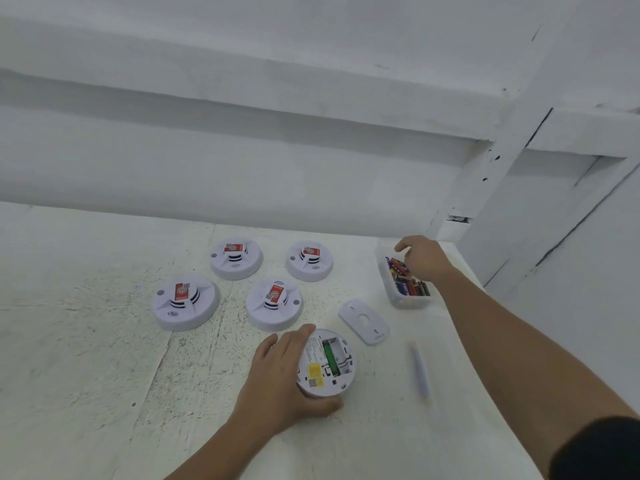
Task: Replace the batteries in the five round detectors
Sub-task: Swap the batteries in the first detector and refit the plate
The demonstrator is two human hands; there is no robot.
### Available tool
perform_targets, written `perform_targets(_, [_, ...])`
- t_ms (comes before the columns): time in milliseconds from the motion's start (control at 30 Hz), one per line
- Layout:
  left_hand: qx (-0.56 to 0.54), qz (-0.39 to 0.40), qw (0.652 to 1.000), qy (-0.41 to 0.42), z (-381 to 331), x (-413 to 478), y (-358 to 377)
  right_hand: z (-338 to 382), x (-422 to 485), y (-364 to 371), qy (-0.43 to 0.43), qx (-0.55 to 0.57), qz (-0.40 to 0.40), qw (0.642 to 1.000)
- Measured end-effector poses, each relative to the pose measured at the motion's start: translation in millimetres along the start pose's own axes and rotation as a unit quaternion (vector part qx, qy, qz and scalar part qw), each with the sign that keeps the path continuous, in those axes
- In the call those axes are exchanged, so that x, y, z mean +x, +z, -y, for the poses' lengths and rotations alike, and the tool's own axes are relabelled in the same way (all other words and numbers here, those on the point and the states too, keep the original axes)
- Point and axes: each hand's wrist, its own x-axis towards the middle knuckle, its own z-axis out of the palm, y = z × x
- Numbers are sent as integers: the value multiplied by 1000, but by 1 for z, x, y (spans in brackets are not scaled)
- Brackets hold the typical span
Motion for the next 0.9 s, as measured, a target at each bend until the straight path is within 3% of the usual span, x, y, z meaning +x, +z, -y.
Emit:
perform_targets(167, [4, 25, 1000, -12, 0, 1, -1, -2, 16, 17, -34, -58, 31, 997])
perform_targets(400, [10, 56, 998, -25, -1, 0, -6, -4, 24, 26, -7, -53, -19, 998])
perform_targets(500, [12, 60, 998, -28, -2, 0, -8, -4, 24, 23, 24, 66, -56, 996])
perform_targets(567, [5, 55, 998, -28, -3, 0, -8, 4, 21, 17, 61, 197, -83, 975])
perform_targets(700, [-7, 51, 998, -33, -2, 0, -8, 29, -10, -4, 88, 478, -44, 873])
perform_targets(767, [-11, 48, 998, -31, -3, -1, -8, 39, -35, -9, 74, 532, 14, 843])
perform_targets(900, [-15, 55, 998, -30, -5, -1, -13, 54, -87, -1, 40, 532, 93, 841])
